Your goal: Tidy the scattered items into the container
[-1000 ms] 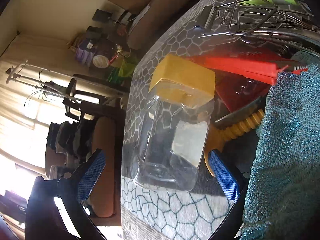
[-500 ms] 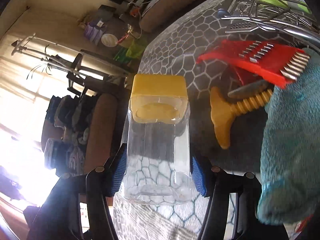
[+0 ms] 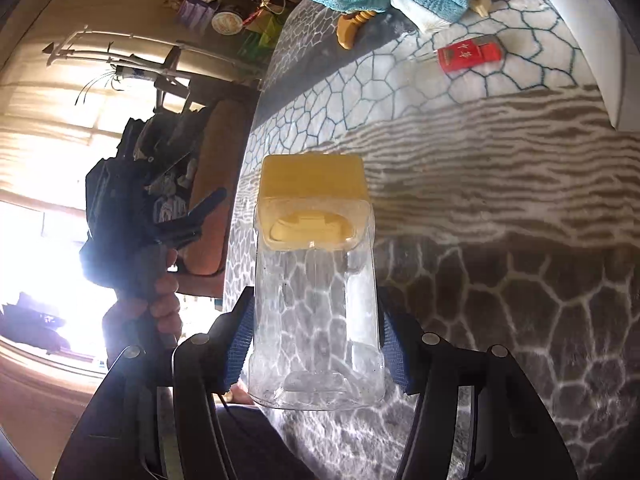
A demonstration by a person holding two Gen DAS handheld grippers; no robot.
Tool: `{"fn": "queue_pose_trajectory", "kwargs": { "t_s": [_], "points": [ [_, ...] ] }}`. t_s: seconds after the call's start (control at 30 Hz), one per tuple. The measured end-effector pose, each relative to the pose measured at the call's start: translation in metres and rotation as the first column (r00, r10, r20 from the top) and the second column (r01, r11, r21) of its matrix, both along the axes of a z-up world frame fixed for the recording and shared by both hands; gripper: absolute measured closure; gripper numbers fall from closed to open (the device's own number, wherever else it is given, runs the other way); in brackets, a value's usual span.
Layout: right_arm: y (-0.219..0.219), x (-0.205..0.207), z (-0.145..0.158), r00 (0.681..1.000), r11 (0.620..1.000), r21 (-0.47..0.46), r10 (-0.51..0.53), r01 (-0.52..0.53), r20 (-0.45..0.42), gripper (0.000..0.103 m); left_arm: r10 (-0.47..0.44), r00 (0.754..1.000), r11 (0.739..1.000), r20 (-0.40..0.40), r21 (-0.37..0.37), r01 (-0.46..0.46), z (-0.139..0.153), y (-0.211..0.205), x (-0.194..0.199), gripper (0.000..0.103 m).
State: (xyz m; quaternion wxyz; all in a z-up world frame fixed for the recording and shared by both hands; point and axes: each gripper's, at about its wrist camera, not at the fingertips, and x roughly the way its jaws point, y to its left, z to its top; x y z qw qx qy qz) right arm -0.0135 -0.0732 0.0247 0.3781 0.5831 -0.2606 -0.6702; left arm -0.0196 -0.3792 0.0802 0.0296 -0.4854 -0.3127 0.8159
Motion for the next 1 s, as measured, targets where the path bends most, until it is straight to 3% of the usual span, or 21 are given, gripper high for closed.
{"fn": "queue_pose_trajectory", "kwargs": {
  "t_s": [0.2, 0.37, 0.47, 0.67, 0.83, 1.0],
  "points": [
    [0.027, 0.013, 0.013, 0.997, 0.997, 0.063, -0.031, 0.035, -0.068, 0.043, -0.149, 0.988, 0.989, 0.037, 0.027, 0.148, -0.005, 0.045, 0.012, 0.000],
    [0.050, 0.021, 0.012, 0.997, 0.988, 0.134, -0.064, 0.071, -0.053, 0.036, -0.249, 0.965, 0.968, 0.078, -0.022, 0.252, -0.014, 0.082, 0.025, 0.000],
    [0.058, 0.021, 0.019, 0.993, 0.971, 0.223, -0.061, 0.083, -0.104, 0.034, -0.273, 0.953, 0.962, 0.135, 0.013, 0.274, -0.034, 0.096, 0.022, 0.000],
    [0.088, 0.010, 0.032, 0.981, 0.968, 0.200, -0.122, 0.151, -0.153, 0.032, -0.290, 0.945, 0.957, 0.152, 0.035, 0.289, -0.048, 0.120, 0.010, 0.000],
    [0.066, 0.009, 0.023, 0.991, 0.976, 0.214, -0.013, 0.040, -0.130, 0.032, -0.295, 0.942, 0.955, 0.159, 0.091, 0.284, -0.055, 0.134, -0.004, 0.000],
    [0.043, 0.026, 0.012, 0.989, 0.981, 0.164, 0.122, -0.107, -0.085, 0.031, -0.330, 0.930, 0.943, 0.160, 0.104, 0.317, -0.060, 0.152, -0.013, 0.000]
  ]
}}
